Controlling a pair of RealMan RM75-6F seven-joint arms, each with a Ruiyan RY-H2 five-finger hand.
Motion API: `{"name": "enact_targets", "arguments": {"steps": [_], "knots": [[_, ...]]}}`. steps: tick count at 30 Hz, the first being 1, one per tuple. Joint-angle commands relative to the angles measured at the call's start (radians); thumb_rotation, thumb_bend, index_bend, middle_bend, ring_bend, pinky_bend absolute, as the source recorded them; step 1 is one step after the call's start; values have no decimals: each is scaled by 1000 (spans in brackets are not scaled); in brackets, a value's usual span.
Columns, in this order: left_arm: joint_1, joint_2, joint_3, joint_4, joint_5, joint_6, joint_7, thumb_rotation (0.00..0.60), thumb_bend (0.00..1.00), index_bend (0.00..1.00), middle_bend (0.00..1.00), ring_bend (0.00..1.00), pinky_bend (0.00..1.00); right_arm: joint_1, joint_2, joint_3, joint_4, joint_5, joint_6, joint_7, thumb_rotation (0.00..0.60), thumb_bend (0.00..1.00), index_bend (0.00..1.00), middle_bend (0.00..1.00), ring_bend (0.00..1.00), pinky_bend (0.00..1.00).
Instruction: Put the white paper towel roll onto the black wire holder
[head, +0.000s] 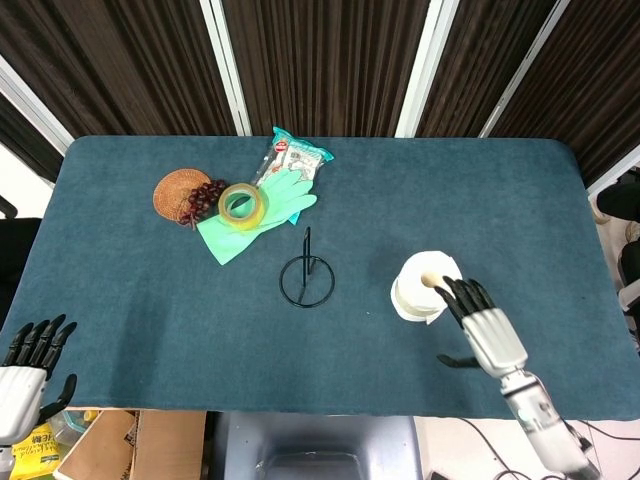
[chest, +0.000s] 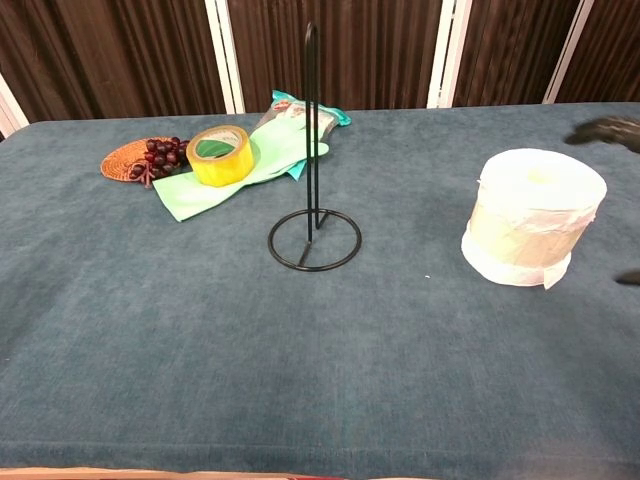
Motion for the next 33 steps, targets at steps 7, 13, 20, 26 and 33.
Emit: {"name": "enact_targets", "arguments": {"steps": [7, 13, 20, 26, 33], "knots": [[-17, -2, -22, 20, -28, -23, -25, 600, 496, 0, 0, 0, 53, 151, -34, 114, -8, 279, -211, -133, 600, 104, 0, 0, 0, 0], [-24, -6, -29, 20, -41, -35, -21, 600, 497, 0, 0, 0, 53, 203, -56, 140, 36, 401, -253, -162, 600, 104, 0, 0, 0, 0], [-34, -11, -36, 25, -54, -50, -19, 600, 497, 0, 0, 0, 53, 258, -91, 146, 104, 497, -295, -182, 600, 104, 0, 0, 0, 0], [-40, -16, -41, 30, -63, -58, -16, 600, 498, 0, 0, 0, 53, 300, -105, 137, 144, 563, -356, -172, 600, 104, 0, 0, 0, 0], [-14, 0, -17, 17, -35, -23, -19, 600, 497, 0, 0, 0, 53, 311, -102, 115, 157, 584, -345, -169, 600, 104, 450, 348, 284, 294]]}}
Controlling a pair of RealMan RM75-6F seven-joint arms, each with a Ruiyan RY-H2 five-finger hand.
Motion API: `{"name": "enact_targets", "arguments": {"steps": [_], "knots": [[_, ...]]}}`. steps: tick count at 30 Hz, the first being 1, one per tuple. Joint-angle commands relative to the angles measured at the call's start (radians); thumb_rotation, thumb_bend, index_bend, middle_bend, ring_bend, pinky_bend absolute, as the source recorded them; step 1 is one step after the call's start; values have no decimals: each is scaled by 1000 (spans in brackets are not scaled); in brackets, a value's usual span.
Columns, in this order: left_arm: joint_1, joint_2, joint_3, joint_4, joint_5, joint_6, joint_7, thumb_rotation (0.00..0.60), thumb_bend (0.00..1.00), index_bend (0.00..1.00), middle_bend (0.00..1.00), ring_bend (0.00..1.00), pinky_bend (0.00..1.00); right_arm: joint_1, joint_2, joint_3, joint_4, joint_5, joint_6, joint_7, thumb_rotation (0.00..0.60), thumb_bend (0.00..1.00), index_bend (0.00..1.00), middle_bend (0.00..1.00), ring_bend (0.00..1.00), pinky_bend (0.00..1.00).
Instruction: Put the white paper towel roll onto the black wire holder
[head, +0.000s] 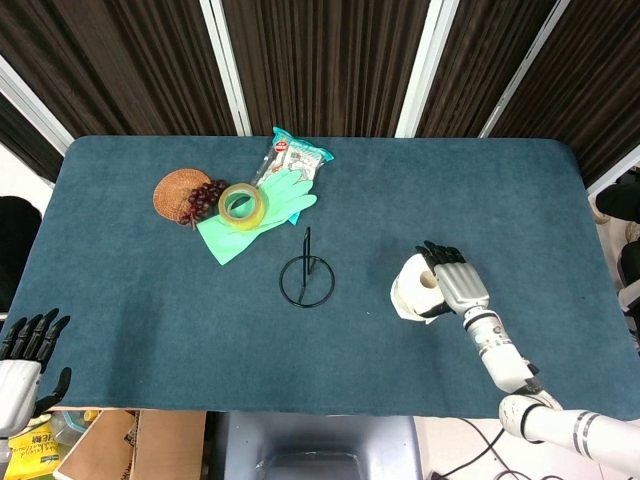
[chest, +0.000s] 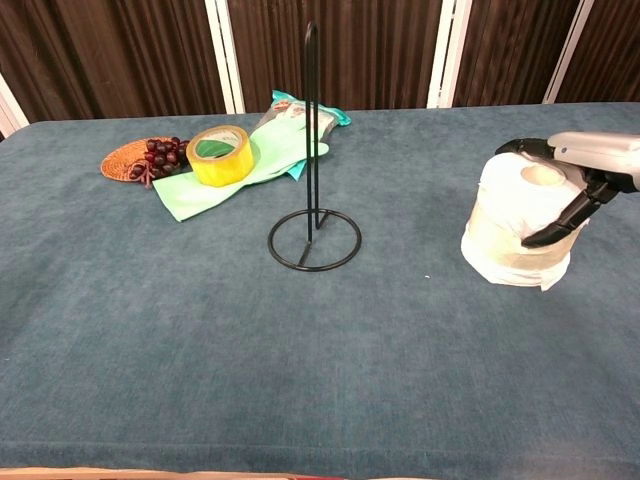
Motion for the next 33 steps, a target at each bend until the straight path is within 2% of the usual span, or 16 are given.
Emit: {"name": "enact_targets", "arguments": {"steps": [1, 2, 4, 7, 10, 11, 14, 22, 25, 28, 33], "knots": [[2, 1, 4, 1, 5, 1, -2, 600, 497, 0, 0, 0, 53, 1, 0, -10, 1, 7, 14, -4, 600, 104, 563, 442, 394, 393], [3, 1, 4, 2, 6, 2, -3, 600, 497, 0, 0, 0, 53, -1, -4, -12, 3, 4, 29, -4, 600, 104, 653, 521, 484, 467], [6, 2, 6, 3, 10, 7, -5, 600, 497, 0, 0, 0, 53, -6, -11, -13, 9, -7, 55, 4, 600, 104, 769, 622, 594, 536], [7, 3, 8, 4, 13, 9, -7, 600, 497, 0, 0, 0, 53, -13, -13, -13, 8, -23, 79, 20, 600, 111, 836, 679, 651, 561], [8, 4, 9, 5, 15, 10, -8, 600, 497, 0, 0, 0, 53, -19, -12, -6, 2, -37, 99, 41, 600, 115, 855, 692, 666, 580], [8, 4, 10, 5, 17, 10, -8, 600, 497, 0, 0, 0, 52, -32, -2, 20, -31, -75, 149, 90, 600, 115, 858, 694, 667, 585], [12, 4, 15, 7, 25, 15, -8, 600, 497, 0, 0, 0, 53, -54, 55, 32, -114, -157, 199, 163, 600, 115, 861, 695, 669, 586], [11, -4, 17, 19, 27, 11, -7, 600, 497, 0, 0, 0, 53, -43, 227, 136, -390, -169, 227, 228, 600, 115, 861, 695, 669, 586], [-2, -7, 7, 12, 17, -8, 1, 600, 497, 0, 0, 0, 53, -32, 299, 195, -520, -140, 240, 240, 600, 115, 861, 695, 669, 586], [-6, -7, 6, 11, 14, -14, 0, 600, 497, 0, 0, 0, 53, -10, 339, 242, -598, -97, 250, 226, 600, 115, 860, 695, 669, 586], [-12, -9, 2, 14, 6, -24, -2, 600, 496, 0, 0, 0, 53, 91, 327, 305, -666, 39, 275, 118, 600, 115, 859, 695, 670, 586]]}}
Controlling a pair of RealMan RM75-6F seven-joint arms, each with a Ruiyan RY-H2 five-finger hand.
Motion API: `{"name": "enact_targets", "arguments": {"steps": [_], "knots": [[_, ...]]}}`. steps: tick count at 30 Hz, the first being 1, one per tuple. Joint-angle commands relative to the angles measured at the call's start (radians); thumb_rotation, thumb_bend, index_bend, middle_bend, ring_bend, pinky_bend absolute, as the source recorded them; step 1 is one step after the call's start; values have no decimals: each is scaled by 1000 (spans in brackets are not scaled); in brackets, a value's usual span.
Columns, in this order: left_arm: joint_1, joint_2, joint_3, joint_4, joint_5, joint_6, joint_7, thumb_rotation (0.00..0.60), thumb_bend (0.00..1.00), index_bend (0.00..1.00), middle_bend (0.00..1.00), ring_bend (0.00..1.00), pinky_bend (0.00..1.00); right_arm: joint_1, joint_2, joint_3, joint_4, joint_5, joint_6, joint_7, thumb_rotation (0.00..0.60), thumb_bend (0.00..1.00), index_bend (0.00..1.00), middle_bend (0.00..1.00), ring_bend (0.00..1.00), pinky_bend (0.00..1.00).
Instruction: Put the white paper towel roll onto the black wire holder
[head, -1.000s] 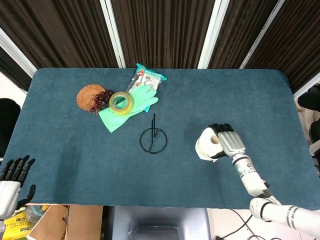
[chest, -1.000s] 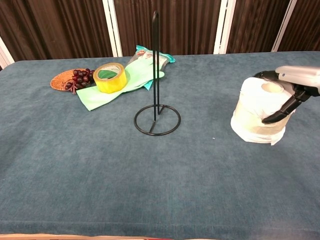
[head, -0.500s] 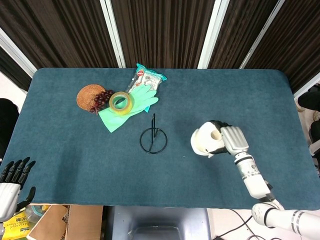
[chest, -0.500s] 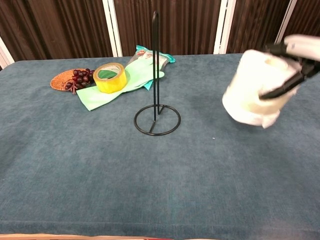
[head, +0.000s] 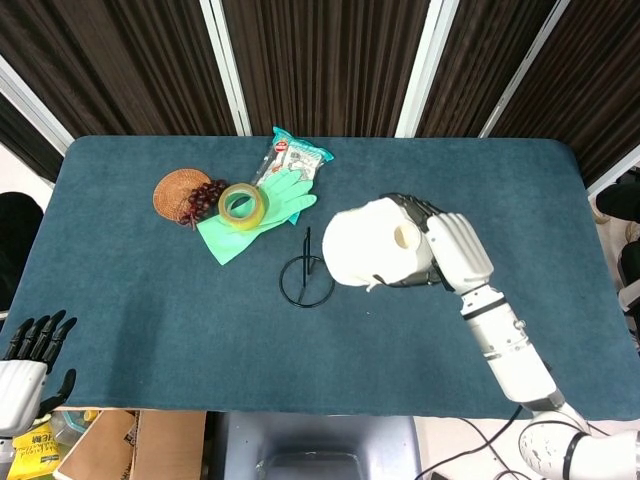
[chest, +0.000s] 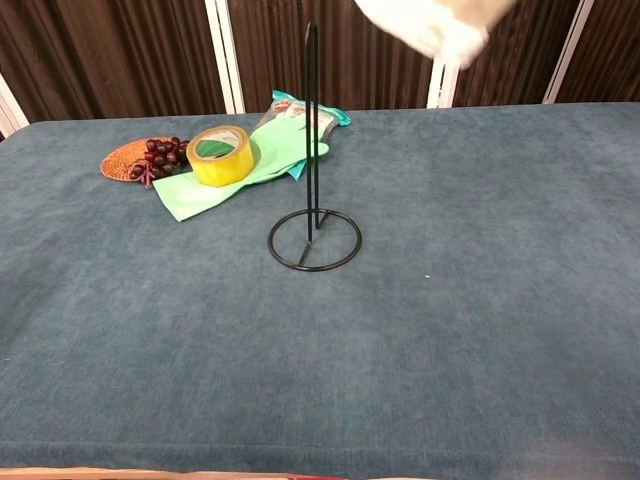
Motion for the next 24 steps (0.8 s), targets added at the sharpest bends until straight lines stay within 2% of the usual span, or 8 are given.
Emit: {"name": "enact_targets", "arguments": {"steps": [1, 8, 15, 24], "knots": [[-2, -1, -1, 2, -1, -2, -1, 600, 496, 0, 0, 0, 53, 95, -2, 50, -53, 132, 22, -100, 600, 115, 858, 695, 670, 586], [-10, -4, -9, 10, -15, -13, -10, 600, 496, 0, 0, 0, 53, 266, -62, 68, -70, 349, 110, -325, 600, 115, 857, 695, 669, 586], [-20, -11, -15, 18, -21, -24, -16, 600, 497, 0, 0, 0, 53, 381, -111, 63, -64, 517, 176, -453, 600, 115, 854, 695, 669, 586], [-34, -23, -24, 30, -34, -39, -20, 600, 497, 0, 0, 0, 53, 471, -180, 14, -24, 613, 245, -564, 600, 115, 847, 695, 670, 586]]}}
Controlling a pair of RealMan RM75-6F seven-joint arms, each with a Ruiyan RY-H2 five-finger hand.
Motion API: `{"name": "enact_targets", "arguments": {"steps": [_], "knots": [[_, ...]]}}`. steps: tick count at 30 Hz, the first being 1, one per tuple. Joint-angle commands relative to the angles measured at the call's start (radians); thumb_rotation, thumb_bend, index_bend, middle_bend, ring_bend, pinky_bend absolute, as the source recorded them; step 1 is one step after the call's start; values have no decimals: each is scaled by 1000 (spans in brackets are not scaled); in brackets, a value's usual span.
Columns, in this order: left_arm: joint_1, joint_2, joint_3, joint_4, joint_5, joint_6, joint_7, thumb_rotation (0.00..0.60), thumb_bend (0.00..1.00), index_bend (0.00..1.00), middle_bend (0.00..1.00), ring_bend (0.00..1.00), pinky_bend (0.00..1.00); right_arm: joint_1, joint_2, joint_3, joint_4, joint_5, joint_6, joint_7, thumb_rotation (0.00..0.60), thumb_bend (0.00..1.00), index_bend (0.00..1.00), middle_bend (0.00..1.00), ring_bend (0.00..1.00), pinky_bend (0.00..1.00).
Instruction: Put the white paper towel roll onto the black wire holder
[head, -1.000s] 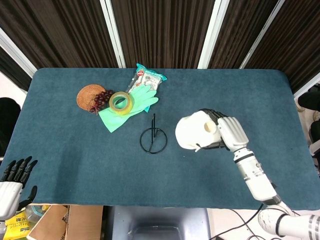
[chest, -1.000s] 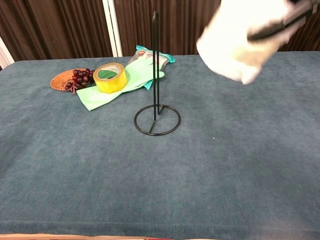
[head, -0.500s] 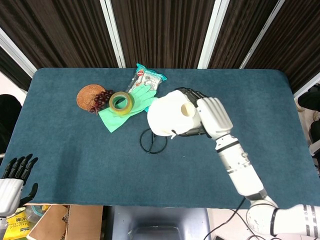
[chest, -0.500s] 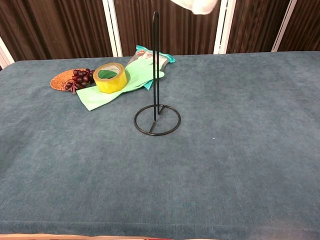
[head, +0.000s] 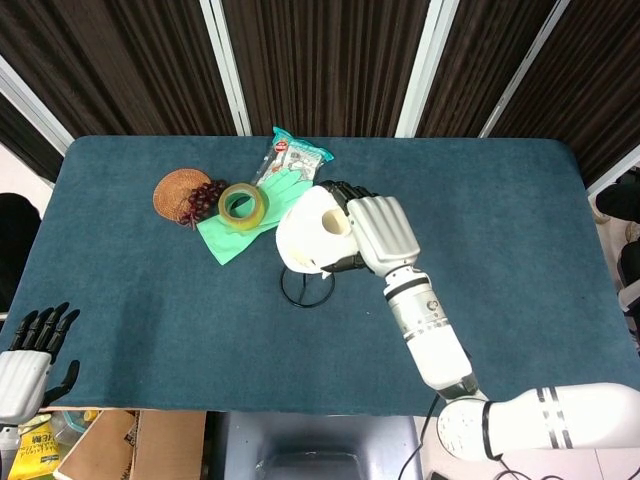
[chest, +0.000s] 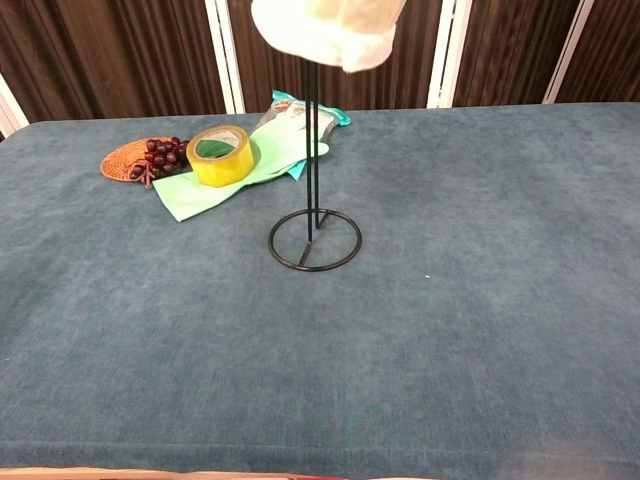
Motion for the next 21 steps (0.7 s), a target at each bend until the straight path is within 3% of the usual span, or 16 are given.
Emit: {"name": "enact_targets", "arguments": {"steps": [1, 15, 17, 20, 21], "knots": [[-4, -3, -3, 4, -5, -5, -2, 600, 497, 0, 0, 0, 53, 27, -24, -16, 18, 30, 23, -30, 600, 115, 846, 695, 670, 586], [-32, -29, -21, 27, -30, -37, -2, 600, 497, 0, 0, 0, 53, 82, -113, -43, 106, 71, 56, -65, 600, 115, 828, 695, 663, 579], [-37, -34, -23, 30, -32, -42, -1, 600, 497, 0, 0, 0, 53, 83, -124, -44, 117, 77, 48, -55, 600, 115, 758, 689, 631, 571], [-42, -40, -26, 36, -35, -45, -1, 600, 497, 0, 0, 0, 53, 70, -131, -44, 126, 54, 26, -12, 600, 114, 428, 553, 508, 519], [-44, -42, -28, 38, -37, -45, -2, 600, 497, 0, 0, 0, 53, 65, -129, -44, 126, 50, 16, -1, 600, 114, 241, 455, 416, 468]]}}
